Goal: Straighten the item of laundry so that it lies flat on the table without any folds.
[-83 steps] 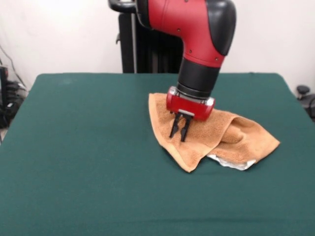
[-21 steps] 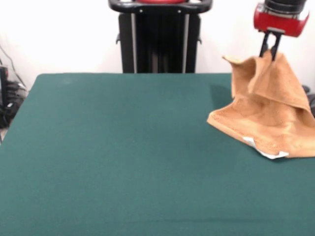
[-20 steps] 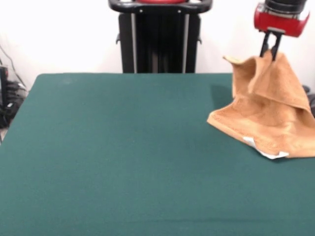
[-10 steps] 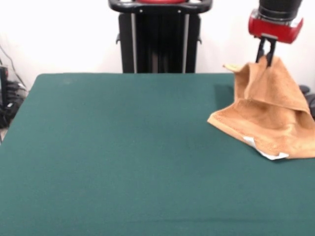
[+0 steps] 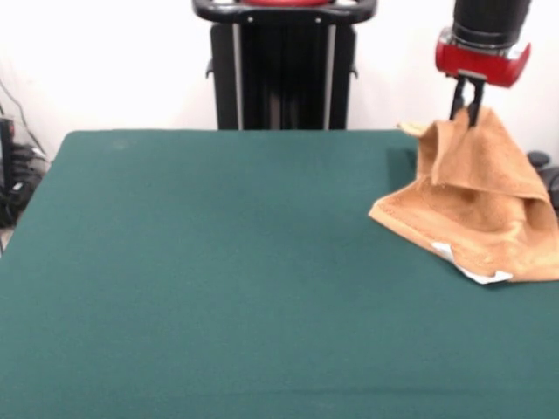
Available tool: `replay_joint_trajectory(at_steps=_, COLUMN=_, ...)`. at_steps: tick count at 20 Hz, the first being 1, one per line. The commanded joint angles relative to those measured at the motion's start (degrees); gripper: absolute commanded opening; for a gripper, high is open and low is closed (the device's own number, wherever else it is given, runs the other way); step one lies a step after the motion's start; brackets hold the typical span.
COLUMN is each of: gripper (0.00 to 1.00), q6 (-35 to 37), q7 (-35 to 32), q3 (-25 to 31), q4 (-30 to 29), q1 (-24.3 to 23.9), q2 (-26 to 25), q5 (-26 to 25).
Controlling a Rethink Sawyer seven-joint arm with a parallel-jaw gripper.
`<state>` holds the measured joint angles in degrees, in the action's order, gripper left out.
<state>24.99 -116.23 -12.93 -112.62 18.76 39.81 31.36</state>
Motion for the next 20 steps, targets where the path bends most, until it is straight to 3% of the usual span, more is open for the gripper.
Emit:
replay_joint_trajectory(at_steps=1, gripper=0.00, q6=-2.8, q7=-12.4, q3=7.2, q4=-2.8, q1=-0.1, q2=-2.6, q5=2.6)
replay_joint_trajectory(at_steps=4, gripper=0.00, q6=-1.9, q7=-11.5, q3=5.7, q4=-1.5, q1=0.6, q2=-3.0, q5=0.8)
replay_joint_trajectory(at_steps=5, gripper=1.00, q6=-2.1, q7=-11.4, q3=5.3, q4=-1.2, q1=0.8, q2=-3.1, q5=0.4)
replay_joint_trajectory(at_steps=14, gripper=1.00, q6=-1.8, q7=-12.9, q3=6.3, q4=-2.3, q1=0.4, q2=-2.6, q5=2.3)
replay_joint_trajectory(at_steps=20, gripper=1.00, q6=2.7, q7=-12.5, q3=4.4, q4=0.0, q1=0.0, q2=-1.8, q5=1.0)
